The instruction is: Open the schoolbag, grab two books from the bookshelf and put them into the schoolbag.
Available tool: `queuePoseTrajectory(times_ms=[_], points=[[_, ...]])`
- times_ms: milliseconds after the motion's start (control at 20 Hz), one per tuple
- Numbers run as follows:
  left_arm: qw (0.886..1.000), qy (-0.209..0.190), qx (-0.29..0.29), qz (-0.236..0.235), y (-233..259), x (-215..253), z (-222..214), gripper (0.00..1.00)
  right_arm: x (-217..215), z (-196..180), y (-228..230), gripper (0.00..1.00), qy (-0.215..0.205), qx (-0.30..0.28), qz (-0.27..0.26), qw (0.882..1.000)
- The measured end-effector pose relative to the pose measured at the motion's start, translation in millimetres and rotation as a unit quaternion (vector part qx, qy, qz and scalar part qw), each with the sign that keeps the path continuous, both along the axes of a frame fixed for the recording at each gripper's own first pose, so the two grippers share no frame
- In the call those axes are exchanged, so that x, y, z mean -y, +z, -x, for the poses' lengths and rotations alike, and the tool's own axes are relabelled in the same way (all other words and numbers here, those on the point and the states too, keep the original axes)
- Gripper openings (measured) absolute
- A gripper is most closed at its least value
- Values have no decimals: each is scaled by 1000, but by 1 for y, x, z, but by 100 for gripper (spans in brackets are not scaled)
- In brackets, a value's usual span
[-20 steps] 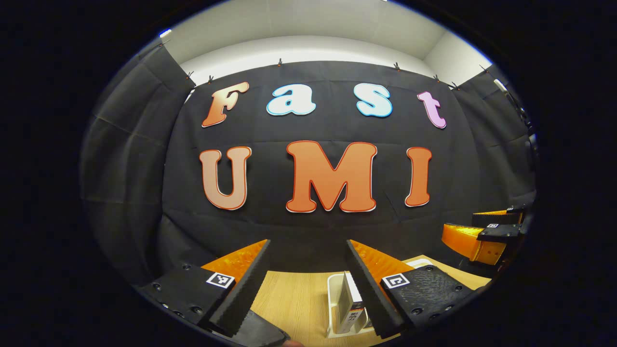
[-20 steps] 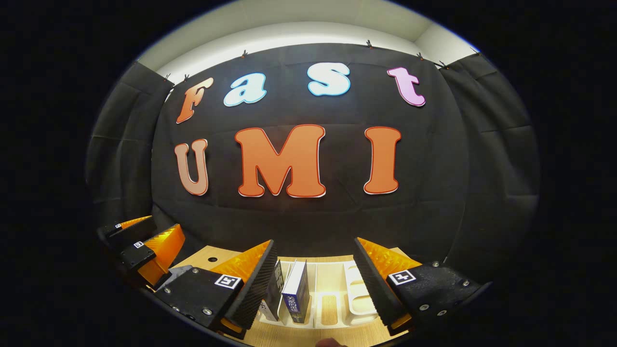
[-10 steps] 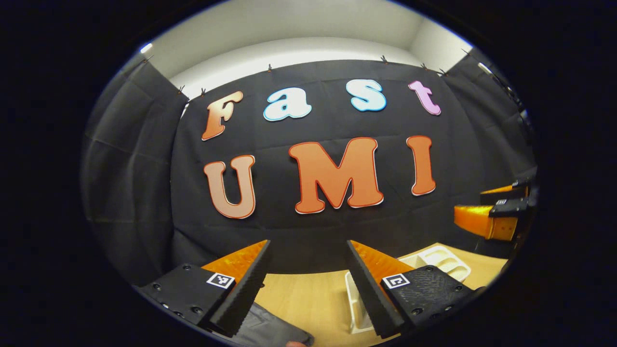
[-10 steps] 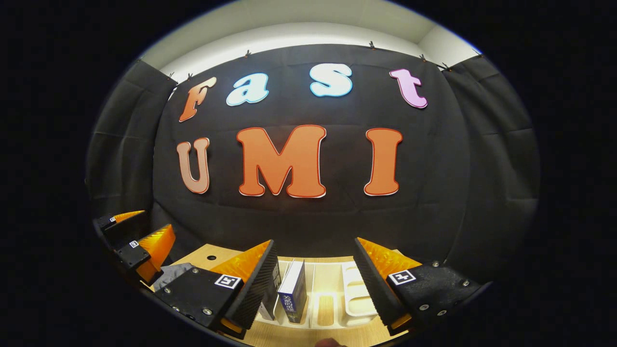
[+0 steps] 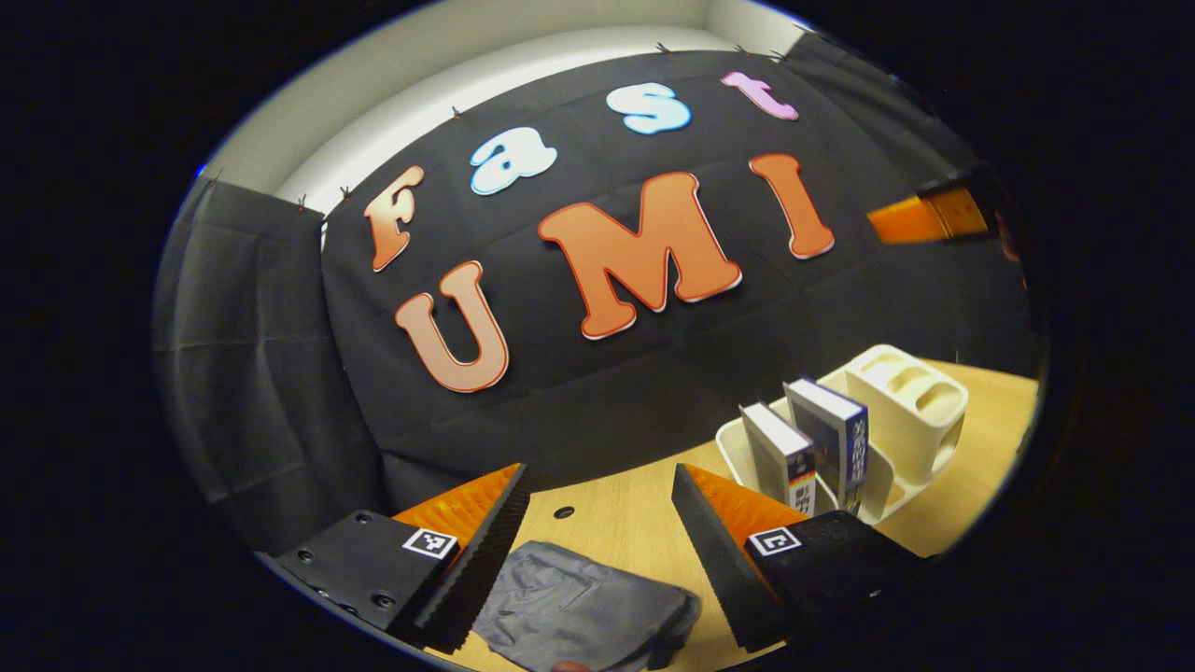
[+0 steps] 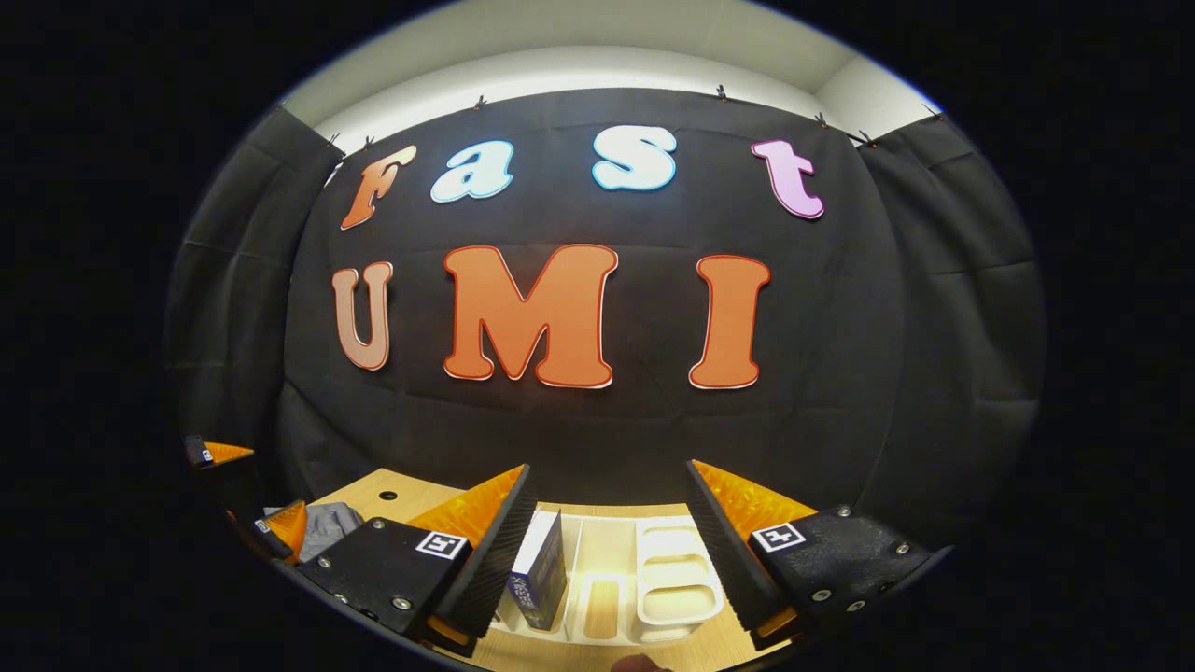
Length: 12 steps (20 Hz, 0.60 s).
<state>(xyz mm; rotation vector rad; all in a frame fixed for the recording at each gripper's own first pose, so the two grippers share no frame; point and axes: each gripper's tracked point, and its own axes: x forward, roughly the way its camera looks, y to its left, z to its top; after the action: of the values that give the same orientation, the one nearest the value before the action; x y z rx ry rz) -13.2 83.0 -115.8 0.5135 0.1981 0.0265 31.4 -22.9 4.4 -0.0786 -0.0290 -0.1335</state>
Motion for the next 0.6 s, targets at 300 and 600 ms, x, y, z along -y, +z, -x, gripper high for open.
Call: queuePoseTrajectory(times_ms=[300, 600], points=[[995, 7, -51, -90, -61, -22, 16, 97, 17, -9, -8, 95, -7, -5, 10, 1000], [981, 28, -105, -160, -123, -44, 36, 97, 26, -12, -23, 95, 0, -18, 15, 1000]])
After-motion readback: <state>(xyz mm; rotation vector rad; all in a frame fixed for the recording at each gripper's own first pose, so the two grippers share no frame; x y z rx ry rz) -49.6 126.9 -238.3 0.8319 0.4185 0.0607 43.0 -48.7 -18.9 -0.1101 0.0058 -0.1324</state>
